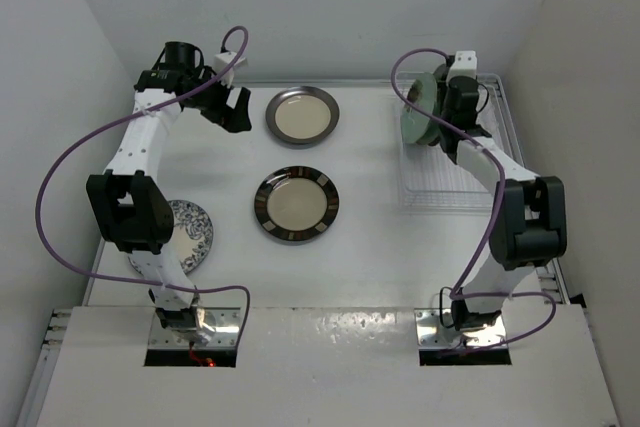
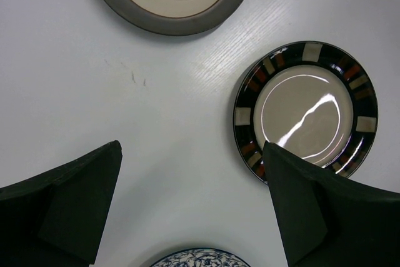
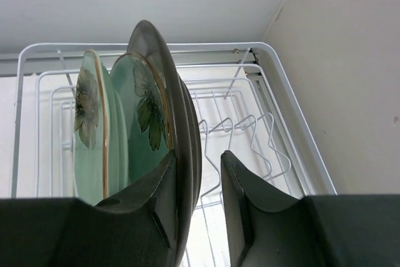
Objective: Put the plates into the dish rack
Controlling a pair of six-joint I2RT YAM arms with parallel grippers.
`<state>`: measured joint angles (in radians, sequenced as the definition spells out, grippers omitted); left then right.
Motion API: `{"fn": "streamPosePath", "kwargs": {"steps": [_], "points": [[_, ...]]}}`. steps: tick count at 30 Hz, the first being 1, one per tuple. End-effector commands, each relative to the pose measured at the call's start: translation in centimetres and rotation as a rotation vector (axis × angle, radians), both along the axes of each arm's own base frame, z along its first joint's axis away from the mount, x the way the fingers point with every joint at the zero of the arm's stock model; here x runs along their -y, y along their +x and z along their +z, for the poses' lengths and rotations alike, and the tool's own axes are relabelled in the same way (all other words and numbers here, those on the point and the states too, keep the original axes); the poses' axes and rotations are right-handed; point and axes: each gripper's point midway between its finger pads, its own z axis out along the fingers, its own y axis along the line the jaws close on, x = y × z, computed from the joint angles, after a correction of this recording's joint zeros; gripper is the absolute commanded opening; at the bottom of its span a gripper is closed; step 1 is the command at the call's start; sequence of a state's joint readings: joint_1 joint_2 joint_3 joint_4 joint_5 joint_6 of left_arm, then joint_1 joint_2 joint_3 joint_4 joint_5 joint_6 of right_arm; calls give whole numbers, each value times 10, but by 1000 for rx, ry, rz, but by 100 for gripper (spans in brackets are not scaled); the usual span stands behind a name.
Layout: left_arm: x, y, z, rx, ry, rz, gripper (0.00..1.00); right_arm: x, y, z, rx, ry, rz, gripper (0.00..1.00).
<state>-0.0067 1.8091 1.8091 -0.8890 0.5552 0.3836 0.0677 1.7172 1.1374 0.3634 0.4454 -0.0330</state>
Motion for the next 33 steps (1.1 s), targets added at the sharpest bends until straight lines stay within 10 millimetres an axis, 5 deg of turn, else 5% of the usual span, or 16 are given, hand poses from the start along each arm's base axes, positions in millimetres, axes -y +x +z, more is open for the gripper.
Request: {"fn": "streamPosePath", "kwargs": {"steps": [1, 5, 10, 12, 13, 14, 15, 16, 18, 19, 21, 23, 27, 33], "points": [[5, 2, 0, 2, -12, -19, 100, 8, -5, 56, 166, 32, -32, 33], [8, 3, 1, 2, -30, -33, 100, 11, -11, 81, 217, 32, -36, 46], [4, 8, -7, -23, -17, 2, 100, 23, -35, 167, 355, 70, -113, 71], [-7, 10, -19, -50, 29, 56, 100, 8, -36, 189, 360, 133, -46, 84], [-6, 8, -30, -80, 49, 71, 100, -6, -36, 176, 257, 217, -12, 88], [-6, 7, -35, -88, 73, 76, 100, -42, -29, 192, 244, 278, 168, 95], [-10, 7, -47, -114, 96, 91, 100, -76, -17, 160, 135, 313, 251, 98], [-9, 7, -52, -122, 111, 92, 100, -122, -16, 158, 89, 340, 383, 100], [-10, 8, -58, -143, 109, 111, 100, -179, -14, 149, 11, 357, 540, 100], [-10, 8, -58, -143, 109, 111, 100, -199, 9, 101, -104, 386, 535, 100], [-16, 3, -63, -155, 142, 133, 100, -240, 28, 61, -207, 494, 574, 94], [-34, -7, -55, -130, 161, 137, 100, -258, 37, 30, -282, 650, 577, 83], [-41, -56, -93, -248, 137, 108, 100, -274, 51, -16, -308, 768, 502, 81], [-41, -69, -117, -311, 137, 112, 99, -299, 62, -84, -372, 824, 431, 83]]}}
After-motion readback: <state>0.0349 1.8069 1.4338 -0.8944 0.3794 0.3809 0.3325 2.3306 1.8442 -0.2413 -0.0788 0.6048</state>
